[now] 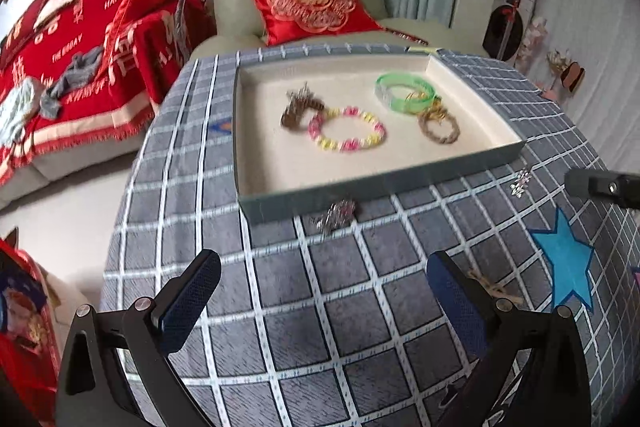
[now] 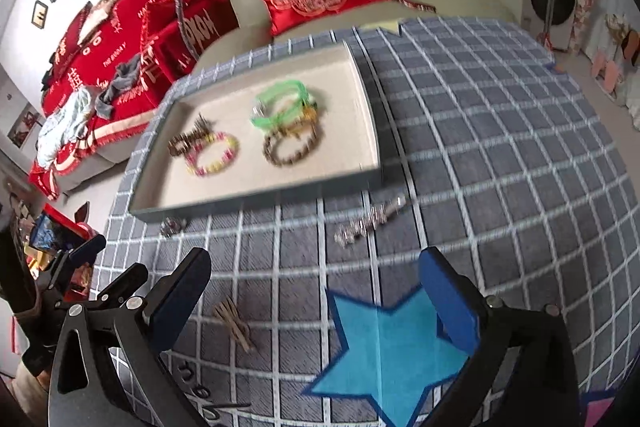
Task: Organize jewelry
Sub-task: 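Open both grippers and move them back toward the loose items on the table, then grasp the silver rhinestone hair clip with the right gripper while the left grasps a silver pendant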
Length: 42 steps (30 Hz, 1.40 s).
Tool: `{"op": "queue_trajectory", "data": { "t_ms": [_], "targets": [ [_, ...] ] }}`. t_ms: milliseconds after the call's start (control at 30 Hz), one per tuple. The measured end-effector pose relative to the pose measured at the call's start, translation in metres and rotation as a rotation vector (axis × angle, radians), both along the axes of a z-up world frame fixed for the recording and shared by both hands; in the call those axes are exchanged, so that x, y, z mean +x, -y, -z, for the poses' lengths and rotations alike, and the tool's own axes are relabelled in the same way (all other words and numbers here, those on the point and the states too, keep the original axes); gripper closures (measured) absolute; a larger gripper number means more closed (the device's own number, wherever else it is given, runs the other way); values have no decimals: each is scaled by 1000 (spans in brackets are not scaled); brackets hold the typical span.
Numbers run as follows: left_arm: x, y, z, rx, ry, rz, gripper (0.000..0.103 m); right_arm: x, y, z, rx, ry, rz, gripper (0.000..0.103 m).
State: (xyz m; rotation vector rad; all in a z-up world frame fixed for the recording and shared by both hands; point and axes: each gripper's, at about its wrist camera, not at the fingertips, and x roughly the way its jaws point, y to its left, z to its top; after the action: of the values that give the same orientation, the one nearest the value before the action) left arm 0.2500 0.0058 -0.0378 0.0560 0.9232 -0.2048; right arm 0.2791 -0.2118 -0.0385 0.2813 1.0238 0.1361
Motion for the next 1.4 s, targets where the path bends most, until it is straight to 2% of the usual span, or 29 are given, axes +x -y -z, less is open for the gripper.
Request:
{"op": "queue_trajectory", "data": {
  "t_ms": [133,733,933,1033,1067,1133,1167,1267,1333,1367,1400],
  "targets": [
    [8,-4,11,-53,-42,-42,0,-3,4,14,4,-27,23,0],
    [33,15,32,-60,-85,-25,2,24,3,47,-74,-91,113,0],
    [35,17,32,-58,-84,-25,2,35,0,52,-114,-92,185,0],
    [35,19,31,-44,-76,-23,11,43,-2,54,-143,-91,214,0],
    [36,20,31,-45,-79,-19,11,46,-4,55,-160,-90,224,1],
    [36,20,31,-51,-82,-18,12,48,-7,56,-191,-81,236,7],
    [36,21,30,-50,-81,-18,19,50,-9,55,-212,-77,241,9],
    [34,25,30,-30,-76,-5,24,52,-12,55,-266,-66,254,19],
    [33,28,29,-9,-68,3,33,51,-13,53,-288,-52,255,35],
    [32,30,29,1,-68,9,34,51,-12,52,-290,-50,252,40],
    [31,31,29,-1,-68,13,34,51,-12,50,-290,-49,248,51]
  ]
}}
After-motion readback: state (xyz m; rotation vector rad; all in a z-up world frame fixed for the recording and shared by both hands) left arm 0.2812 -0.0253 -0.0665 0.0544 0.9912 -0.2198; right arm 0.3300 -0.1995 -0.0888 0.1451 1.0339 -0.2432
